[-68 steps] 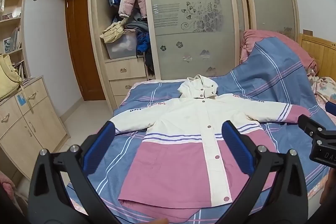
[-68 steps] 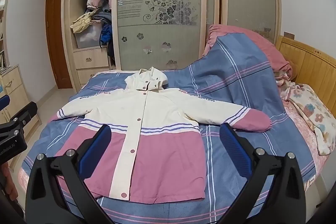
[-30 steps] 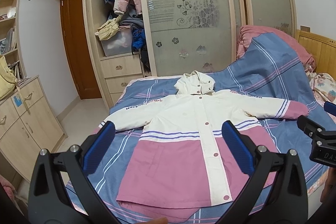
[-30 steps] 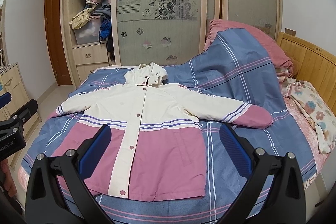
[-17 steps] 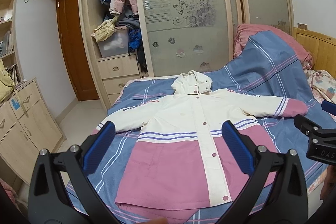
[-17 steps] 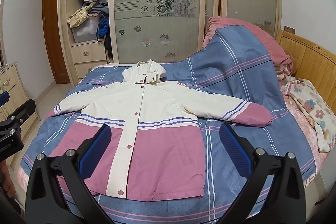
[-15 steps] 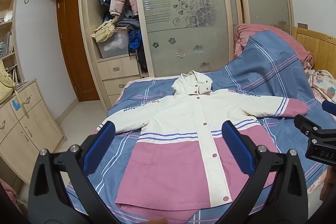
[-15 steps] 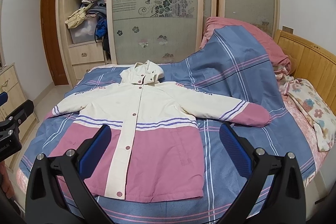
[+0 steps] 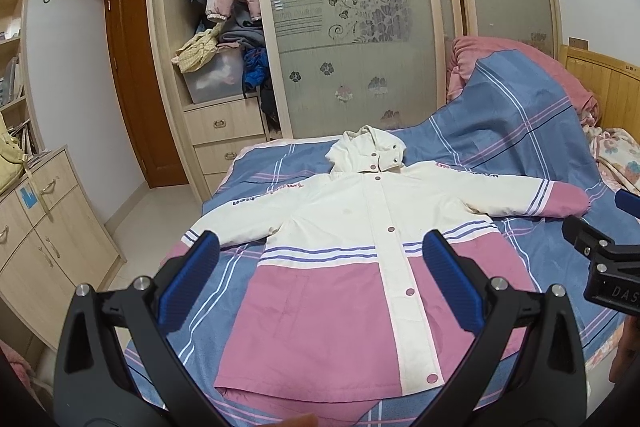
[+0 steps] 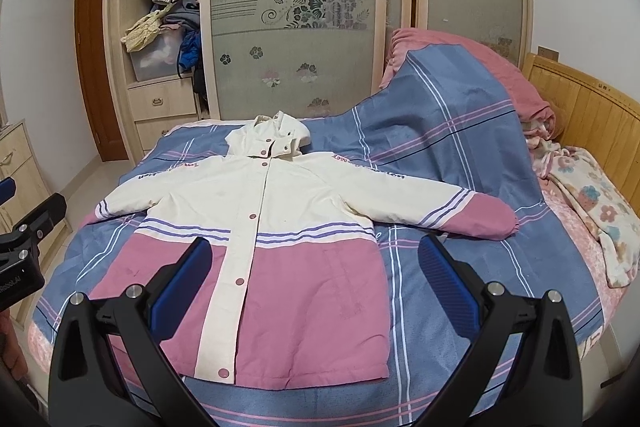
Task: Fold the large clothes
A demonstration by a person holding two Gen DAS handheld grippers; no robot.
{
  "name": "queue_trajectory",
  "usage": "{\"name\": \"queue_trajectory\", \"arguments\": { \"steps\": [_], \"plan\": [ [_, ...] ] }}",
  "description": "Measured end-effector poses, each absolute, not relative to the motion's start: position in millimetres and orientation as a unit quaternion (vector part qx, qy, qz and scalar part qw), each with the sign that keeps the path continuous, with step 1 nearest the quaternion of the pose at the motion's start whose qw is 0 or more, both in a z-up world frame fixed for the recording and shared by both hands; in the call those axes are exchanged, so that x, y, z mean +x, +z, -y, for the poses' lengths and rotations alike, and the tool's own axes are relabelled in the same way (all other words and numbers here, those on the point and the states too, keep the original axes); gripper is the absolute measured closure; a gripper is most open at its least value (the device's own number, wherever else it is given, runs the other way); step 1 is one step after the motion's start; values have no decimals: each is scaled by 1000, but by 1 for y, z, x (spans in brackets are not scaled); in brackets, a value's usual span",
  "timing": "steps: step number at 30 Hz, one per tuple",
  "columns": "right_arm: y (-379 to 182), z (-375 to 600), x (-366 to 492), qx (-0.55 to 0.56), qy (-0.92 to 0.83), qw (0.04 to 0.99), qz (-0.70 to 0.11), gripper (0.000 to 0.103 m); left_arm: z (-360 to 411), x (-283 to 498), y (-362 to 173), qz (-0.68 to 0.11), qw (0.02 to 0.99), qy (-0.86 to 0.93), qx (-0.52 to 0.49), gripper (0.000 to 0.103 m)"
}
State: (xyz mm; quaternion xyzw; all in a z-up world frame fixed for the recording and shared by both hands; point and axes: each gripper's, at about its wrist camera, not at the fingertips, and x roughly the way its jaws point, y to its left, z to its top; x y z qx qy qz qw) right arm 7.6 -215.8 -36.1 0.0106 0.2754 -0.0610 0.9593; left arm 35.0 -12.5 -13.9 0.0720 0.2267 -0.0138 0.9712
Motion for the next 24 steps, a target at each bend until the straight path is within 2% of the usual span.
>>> {"name": "queue_trajectory", "arguments": {
  "steps": [15, 24],
  "plan": [
    [-41, 216, 17, 18, -50, 958, -283, 1, 14, 54, -35, -243, 967, -9, 81, 2],
    [-58, 219, 50, 39, -11, 953, -300, 1, 12, 71, -41, -231, 970, -55, 47, 2]
  ]
}}
